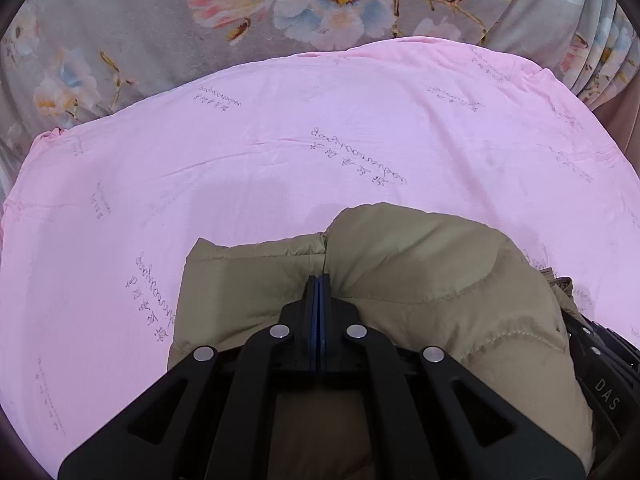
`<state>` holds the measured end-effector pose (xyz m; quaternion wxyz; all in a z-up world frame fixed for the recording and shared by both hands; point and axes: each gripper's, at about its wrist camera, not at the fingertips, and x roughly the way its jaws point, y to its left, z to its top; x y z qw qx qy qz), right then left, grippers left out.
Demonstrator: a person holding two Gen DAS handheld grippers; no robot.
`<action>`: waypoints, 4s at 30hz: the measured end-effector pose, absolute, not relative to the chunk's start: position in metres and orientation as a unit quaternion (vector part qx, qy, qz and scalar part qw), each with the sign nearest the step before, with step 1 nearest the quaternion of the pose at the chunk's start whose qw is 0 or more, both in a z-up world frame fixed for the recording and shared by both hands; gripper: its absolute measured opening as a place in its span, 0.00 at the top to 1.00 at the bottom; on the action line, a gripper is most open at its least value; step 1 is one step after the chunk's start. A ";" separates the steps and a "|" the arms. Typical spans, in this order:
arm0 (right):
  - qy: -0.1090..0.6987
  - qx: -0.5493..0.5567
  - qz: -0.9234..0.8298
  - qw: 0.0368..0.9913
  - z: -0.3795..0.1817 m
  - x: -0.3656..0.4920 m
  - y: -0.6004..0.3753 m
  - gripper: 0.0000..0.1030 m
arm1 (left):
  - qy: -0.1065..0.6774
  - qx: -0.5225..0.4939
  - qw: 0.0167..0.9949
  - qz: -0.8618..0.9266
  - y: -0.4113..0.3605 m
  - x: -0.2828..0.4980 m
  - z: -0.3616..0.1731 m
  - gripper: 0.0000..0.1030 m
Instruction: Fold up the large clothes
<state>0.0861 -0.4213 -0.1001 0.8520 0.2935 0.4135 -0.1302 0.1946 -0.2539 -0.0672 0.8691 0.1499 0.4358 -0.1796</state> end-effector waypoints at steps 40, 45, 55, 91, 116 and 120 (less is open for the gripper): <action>0.426 0.249 -0.138 0.859 -0.065 -0.052 -0.351 0.73 | 0.418 0.142 0.861 -0.254 -0.178 0.032 -0.031 0.52; 0.419 0.274 -0.130 0.856 -0.059 -0.062 -0.359 0.70 | 0.421 0.137 0.863 -0.242 -0.174 0.032 -0.032 0.37; 0.400 0.403 -0.111 0.816 -0.073 -0.068 -0.442 0.47 | 0.512 -0.018 0.823 -0.243 -0.103 0.091 -0.029 0.12; 0.322 0.258 0.034 0.910 -0.050 0.195 -0.307 0.84 | 0.339 0.051 0.903 -0.259 -0.096 0.252 -0.004 0.47; 0.305 0.176 -0.060 0.934 -0.022 0.163 -0.261 0.67 | 0.392 0.105 0.910 -0.089 -0.056 0.258 -0.016 0.31; 0.332 0.128 -0.025 0.934 -0.011 0.165 -0.231 0.90 | 0.406 0.106 0.904 -0.080 -0.063 0.238 -0.007 0.31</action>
